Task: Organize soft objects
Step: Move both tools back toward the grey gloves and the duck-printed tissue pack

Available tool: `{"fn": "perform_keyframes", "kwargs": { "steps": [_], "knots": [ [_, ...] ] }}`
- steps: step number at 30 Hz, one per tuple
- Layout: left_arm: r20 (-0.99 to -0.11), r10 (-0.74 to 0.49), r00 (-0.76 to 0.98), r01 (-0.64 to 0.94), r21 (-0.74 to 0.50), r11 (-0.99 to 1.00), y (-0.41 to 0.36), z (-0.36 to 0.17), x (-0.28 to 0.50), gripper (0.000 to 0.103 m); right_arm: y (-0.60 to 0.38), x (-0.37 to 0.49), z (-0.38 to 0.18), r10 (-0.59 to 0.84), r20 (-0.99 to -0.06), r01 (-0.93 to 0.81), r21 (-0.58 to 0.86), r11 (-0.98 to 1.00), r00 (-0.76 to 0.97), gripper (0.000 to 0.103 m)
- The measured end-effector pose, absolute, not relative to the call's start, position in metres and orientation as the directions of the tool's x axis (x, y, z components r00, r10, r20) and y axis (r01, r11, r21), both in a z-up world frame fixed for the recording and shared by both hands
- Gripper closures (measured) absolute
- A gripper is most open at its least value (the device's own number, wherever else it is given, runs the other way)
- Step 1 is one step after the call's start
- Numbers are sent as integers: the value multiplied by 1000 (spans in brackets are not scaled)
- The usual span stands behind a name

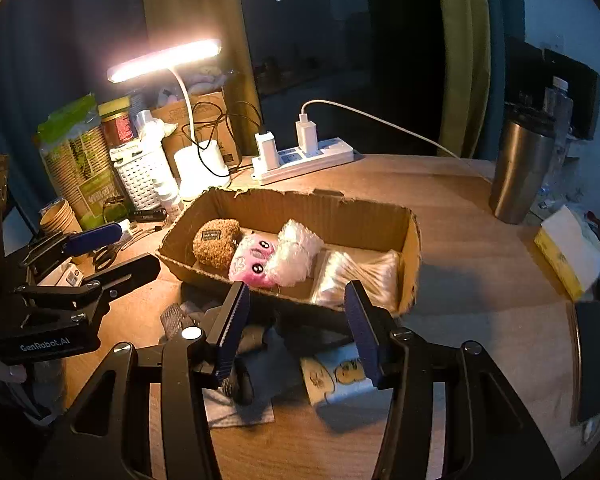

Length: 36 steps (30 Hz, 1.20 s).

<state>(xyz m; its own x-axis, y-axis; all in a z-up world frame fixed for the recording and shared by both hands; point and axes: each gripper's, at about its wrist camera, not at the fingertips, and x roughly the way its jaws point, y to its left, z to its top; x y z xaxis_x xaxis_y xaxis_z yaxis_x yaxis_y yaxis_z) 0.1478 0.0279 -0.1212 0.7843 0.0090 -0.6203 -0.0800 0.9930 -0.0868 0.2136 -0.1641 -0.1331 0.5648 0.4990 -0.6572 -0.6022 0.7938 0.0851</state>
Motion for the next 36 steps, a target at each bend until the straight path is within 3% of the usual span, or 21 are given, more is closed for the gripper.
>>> {"fn": "perform_keyframes", "kwargs": {
  "steps": [5,9,32,36],
  "knots": [
    [-629,-4,777,-63,-85,994,16,-128,143,22,-177,205,-140,494,-661,-591,94,801,565,49],
    [-640,-11,769,-52,-79,995,6,-135,139,22,-187,201,-147,491,-662,-575,109,811,566,40],
    [-725,15,688,-71,-47,996,-7,-181,154,22,-208,210,-203,470,-712,-541,149,827,522,37],
    [-736,16,676,-72,-45,996,-7,-186,161,22,-206,217,-208,471,-718,-543,154,826,513,32]
  ]
}}
